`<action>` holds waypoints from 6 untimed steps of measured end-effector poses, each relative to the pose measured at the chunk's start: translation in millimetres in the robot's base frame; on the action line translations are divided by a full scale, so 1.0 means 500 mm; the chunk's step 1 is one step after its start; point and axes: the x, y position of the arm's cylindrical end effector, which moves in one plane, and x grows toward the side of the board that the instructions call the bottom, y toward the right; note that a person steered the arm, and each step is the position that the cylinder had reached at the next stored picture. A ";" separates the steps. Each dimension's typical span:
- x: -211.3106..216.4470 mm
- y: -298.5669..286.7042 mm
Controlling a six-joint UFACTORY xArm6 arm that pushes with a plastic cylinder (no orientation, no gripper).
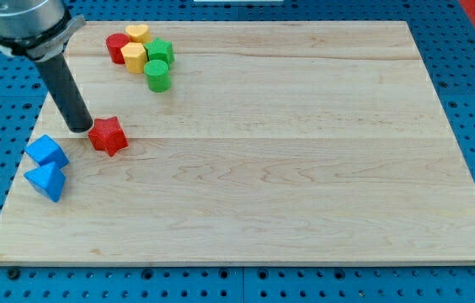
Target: Move the blue cube and red star towards the blue triangle
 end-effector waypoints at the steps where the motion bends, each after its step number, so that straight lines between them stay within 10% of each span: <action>1: 0.018 -0.062; 6: 0.026 0.130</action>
